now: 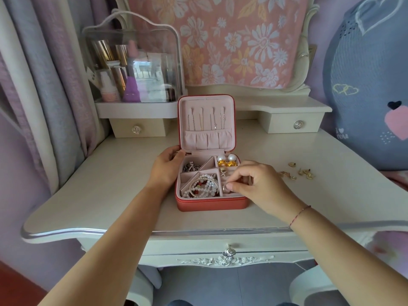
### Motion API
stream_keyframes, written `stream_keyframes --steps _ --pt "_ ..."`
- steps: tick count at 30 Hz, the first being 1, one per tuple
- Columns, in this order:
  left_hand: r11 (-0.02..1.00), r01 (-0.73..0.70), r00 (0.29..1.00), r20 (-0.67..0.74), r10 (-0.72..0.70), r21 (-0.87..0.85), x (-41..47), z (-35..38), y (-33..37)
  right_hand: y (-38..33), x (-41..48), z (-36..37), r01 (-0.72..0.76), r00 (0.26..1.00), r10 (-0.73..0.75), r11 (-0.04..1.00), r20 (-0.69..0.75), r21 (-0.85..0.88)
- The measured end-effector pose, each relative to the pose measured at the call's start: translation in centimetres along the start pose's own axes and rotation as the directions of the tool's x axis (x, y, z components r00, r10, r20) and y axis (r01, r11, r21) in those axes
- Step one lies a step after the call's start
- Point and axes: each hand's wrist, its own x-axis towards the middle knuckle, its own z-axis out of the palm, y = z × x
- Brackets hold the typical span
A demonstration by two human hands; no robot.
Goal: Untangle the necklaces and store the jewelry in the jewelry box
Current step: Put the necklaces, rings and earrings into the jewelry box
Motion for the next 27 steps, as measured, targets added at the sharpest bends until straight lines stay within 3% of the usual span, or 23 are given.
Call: stream_keyframes --steps 9,11,16,27 --pt "1.000 -0.004 1.000 -0.006 0.004 0.015 0.0 0.1 0.0 -0.2 -0.8 1.4 0.003 0.982 -0.019 0.996 -0.186 -0.088" --pt "1.000 0.002 1.000 -0.007 -0.002 0.009 0.1 0.0 0.0 -0.5 -0.7 1.1 -0.024 0.988 0.006 0.993 -0.157 -0.115" --pt "1.000 -0.002 1.000 -0.003 0.002 -0.002 0.1 0.0 -0.1 -1.5 -0.3 -1.2 -0.037 0.996 0.052 0.977 0.067 -0.210" --pt "1.000 0.000 1.000 -0.007 0.000 0.001 0.0 0.0 0.0 -1.8 0.9 -0.6 -0.006 0.986 0.030 0.989 0.162 -0.145"
